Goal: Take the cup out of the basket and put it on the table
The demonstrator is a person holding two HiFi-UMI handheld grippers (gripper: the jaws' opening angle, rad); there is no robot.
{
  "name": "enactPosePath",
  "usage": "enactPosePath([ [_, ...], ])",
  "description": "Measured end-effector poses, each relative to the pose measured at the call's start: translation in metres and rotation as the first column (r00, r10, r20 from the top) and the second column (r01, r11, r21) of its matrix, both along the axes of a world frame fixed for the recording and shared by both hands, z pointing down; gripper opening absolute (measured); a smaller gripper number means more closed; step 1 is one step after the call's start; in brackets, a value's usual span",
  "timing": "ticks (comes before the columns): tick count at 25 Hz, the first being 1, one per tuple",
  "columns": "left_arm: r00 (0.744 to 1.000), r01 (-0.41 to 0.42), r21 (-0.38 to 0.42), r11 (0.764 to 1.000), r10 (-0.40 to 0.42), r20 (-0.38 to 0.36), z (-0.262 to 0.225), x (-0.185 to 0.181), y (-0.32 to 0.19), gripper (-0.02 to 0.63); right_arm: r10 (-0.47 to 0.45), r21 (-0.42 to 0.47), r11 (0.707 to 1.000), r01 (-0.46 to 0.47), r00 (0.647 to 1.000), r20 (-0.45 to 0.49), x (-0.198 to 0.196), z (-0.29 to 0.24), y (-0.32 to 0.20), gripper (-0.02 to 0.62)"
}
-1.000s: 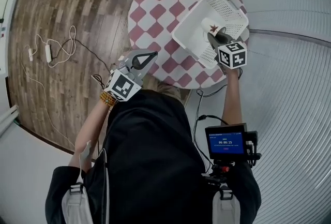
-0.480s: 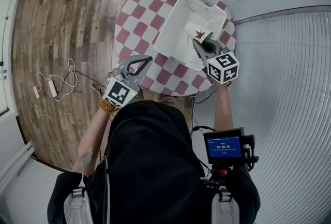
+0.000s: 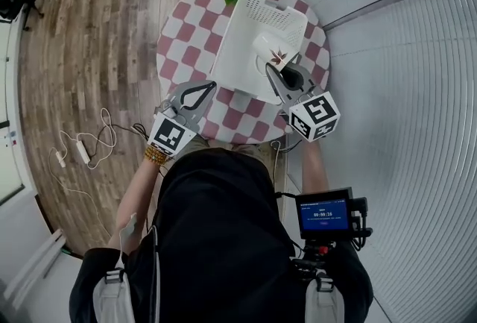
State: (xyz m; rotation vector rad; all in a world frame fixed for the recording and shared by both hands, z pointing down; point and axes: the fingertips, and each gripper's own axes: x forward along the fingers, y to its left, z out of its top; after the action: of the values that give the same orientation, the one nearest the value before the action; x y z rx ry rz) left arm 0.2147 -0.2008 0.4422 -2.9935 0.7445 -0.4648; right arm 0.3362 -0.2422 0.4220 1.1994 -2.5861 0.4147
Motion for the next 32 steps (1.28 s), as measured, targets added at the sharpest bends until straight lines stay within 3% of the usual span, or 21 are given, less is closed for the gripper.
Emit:
enactPosePath([
  [8, 0.996, -0.004, -0.029, 1.0, 0.001, -0.093, -0.012, 0.013, -0.012, 0.005, 0.051, 0.141, 0.988, -0.06, 0.996, 0.069, 0.003, -0.027, 0.012, 0.037],
  [32, 0.987, -0.117, -0.027, 0.993, 0.113, -0.115, 0.0, 0.051, -0.026, 0.005, 0.078, 0.299, 0.947, -0.121, 0.985, 0.153, 0.001, -0.017, 0.043, 0.037],
])
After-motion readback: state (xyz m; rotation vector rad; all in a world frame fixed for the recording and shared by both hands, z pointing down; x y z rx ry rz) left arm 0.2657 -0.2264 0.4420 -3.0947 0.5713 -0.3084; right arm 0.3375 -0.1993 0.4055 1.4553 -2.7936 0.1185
